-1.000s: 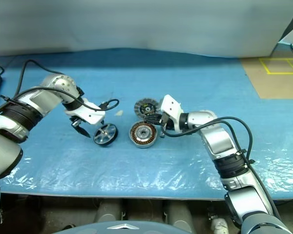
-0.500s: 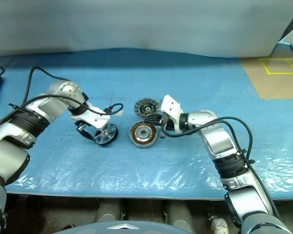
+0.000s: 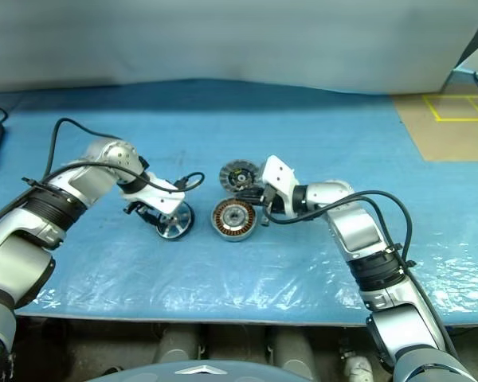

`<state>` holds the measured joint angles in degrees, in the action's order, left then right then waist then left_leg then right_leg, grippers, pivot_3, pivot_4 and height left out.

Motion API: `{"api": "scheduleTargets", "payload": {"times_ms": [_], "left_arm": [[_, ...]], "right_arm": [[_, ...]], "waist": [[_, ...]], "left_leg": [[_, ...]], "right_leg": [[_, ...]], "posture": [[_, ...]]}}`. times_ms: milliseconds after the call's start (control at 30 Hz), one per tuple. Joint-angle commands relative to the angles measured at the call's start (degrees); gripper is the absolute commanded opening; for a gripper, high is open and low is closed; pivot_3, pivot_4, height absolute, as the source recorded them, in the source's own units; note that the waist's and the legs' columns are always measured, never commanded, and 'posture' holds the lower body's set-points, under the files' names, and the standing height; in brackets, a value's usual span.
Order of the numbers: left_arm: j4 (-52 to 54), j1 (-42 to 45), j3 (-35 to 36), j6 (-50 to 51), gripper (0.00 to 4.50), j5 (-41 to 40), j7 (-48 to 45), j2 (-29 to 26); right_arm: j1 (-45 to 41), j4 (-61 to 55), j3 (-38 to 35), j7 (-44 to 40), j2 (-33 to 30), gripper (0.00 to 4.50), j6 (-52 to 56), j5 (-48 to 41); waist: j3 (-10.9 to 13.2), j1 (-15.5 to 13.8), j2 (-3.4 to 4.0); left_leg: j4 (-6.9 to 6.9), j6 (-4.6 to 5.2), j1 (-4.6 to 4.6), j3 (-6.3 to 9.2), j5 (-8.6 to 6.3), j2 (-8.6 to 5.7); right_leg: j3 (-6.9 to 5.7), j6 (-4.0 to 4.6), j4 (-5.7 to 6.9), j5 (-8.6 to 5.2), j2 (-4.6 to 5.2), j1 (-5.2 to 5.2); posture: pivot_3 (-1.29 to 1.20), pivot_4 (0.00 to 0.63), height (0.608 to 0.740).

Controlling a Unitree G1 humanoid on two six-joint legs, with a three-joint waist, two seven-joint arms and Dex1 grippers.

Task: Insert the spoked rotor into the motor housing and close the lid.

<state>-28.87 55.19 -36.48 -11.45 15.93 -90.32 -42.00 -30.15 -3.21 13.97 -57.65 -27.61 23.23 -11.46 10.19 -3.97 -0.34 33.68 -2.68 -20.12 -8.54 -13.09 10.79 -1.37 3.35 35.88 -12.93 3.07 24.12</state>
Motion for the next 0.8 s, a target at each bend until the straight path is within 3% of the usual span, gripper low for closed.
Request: {"api": "scheduleTargets", "payload": {"times_ms": [33, 800], "left_arm": [[-1.0, -0.2, 1.3, -1.4, 1.59, 1.3, 1.4, 0.3], [-7.3, -5.9, 11.9, -9.3, 1.59, -7.2, 2.2, -1.9]], "right_arm": [[-0.6, -2.7, -0.7, 0.1, -0.2, 0.0, -0.1, -0.8], [3.4, -0.8, -4.8, 2.8, -0.9, 0.0, -1.2, -1.4]], "waist": [[0.0, 0.0, 0.01], [0.0, 0.0, 0.01]], "left_leg": [[0.0, 0.0, 0.0, 0.0, 0.0, 0.0], [-0.03, -0.02, 0.01, 0.0, 0.02, 0.03]], "right_leg": [[0.0, 0.0, 0.03, 0.0, 0.0, -0.01], [0.0, 0.08, -0.02, -0.04, -0.01, -0.04]], "posture": [[0.0, 0.15, 0.74], [0.0, 0.15, 0.74]]}}
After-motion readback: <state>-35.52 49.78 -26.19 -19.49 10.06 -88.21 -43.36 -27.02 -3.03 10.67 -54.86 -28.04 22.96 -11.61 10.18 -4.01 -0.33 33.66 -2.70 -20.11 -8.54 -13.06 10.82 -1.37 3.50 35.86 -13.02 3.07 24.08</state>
